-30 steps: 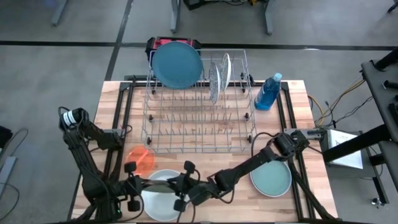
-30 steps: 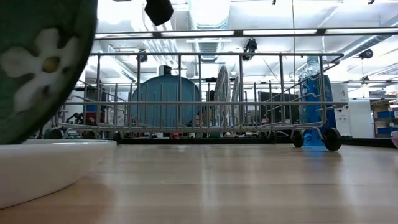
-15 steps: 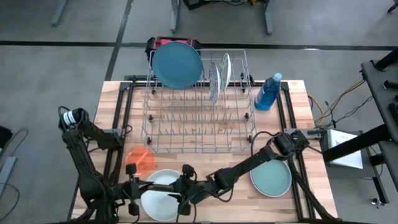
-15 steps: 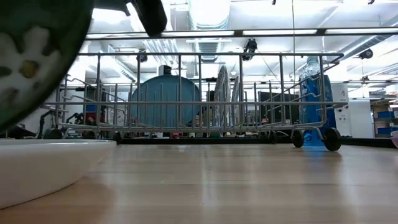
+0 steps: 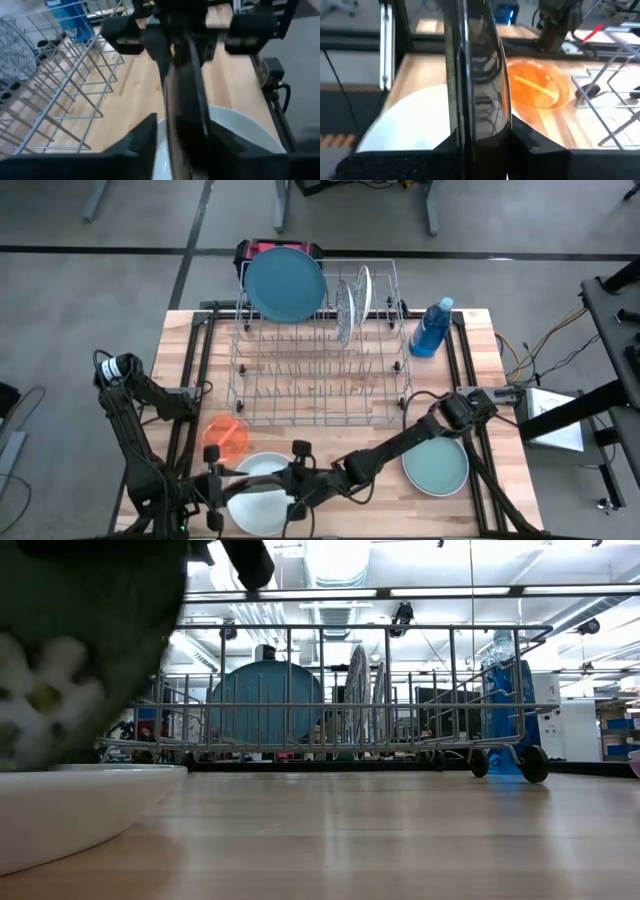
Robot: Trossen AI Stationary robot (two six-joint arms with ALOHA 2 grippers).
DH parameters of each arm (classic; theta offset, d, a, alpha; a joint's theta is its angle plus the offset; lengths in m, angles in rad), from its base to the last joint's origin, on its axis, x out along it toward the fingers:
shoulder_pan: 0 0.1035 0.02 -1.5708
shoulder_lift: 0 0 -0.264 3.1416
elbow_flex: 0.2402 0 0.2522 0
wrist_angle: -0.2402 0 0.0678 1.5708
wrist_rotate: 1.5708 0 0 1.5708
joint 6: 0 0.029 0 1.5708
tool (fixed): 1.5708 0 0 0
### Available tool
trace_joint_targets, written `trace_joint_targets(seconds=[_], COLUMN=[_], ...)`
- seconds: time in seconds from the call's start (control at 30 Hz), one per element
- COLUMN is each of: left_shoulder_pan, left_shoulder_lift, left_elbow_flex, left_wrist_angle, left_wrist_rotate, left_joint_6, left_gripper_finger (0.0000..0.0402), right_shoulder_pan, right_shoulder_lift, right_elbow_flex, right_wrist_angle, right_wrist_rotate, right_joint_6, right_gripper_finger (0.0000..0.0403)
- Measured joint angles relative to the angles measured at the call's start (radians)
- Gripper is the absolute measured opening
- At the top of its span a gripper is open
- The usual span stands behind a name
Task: Sort dishes
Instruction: Put the green plate in the dish rack
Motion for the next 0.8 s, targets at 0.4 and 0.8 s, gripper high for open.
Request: trace_joint_targets(seconds=[0.4,0.8], left_shoulder_pan=[-0.017,-0.04], left_shoulder_lift=[-0.001,-0.001], left_elbow_flex=[0.115,0.309], left_wrist_angle=[-0.072,-0.448], left_wrist_rotate=[0.051,0.048], left_joint_6=[0.167,0.102], left_gripper_finger=[0.0241,0.0244], right_shoulder_pan=[0.025,0.025], right_shoulder_lift=[-0.052,-0.171], right_elbow_flex=[-0.002,0.0], right_wrist_angle=[-0.054,-0.241], right_wrist_rotate=[0.067,0.043], right_joint_6=[-0.195,-0.203], right_gripper_finger=[0.0042,0.0042])
